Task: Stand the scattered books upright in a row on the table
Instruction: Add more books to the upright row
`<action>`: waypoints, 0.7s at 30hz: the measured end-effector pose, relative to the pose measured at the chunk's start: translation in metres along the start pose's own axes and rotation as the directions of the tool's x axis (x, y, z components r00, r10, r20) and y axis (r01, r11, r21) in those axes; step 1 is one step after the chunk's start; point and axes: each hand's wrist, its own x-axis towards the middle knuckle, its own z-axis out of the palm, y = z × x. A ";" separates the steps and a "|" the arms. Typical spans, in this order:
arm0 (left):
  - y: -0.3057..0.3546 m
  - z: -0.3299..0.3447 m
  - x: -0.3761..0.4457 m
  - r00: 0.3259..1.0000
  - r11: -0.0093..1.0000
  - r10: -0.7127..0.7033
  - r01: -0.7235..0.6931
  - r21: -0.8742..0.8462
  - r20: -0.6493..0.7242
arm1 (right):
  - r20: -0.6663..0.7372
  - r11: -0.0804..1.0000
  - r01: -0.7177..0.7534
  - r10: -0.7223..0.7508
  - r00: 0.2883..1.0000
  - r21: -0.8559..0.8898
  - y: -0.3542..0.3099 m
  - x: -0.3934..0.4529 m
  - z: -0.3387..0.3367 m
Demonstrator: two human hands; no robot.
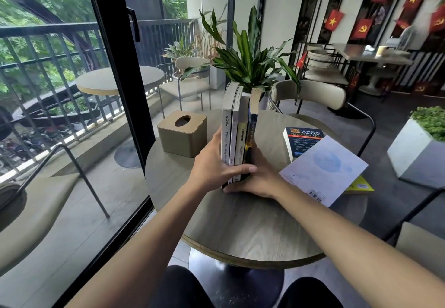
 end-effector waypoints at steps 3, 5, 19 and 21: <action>0.003 0.002 0.001 0.999 0.999 -0.037 0.037 -0.001 -0.018 | -0.009 0.999 0.011 -0.011 1.000 -0.044 -0.002 -0.002 0.002; 0.006 0.003 0.002 0.998 0.998 -0.057 0.058 0.005 -0.032 | -0.008 0.999 0.014 -0.015 1.000 -0.038 0.000 -0.002 0.003; 0.023 0.013 0.002 0.964 0.996 -0.036 0.055 0.067 -0.262 | -0.062 0.986 -0.009 -0.001 0.998 -0.165 -0.006 -0.021 0.005; 0.023 0.012 0.001 0.967 0.997 -0.035 0.053 0.063 -0.252 | -0.069 0.987 -0.013 0.002 0.998 -0.163 -0.008 -0.027 0.003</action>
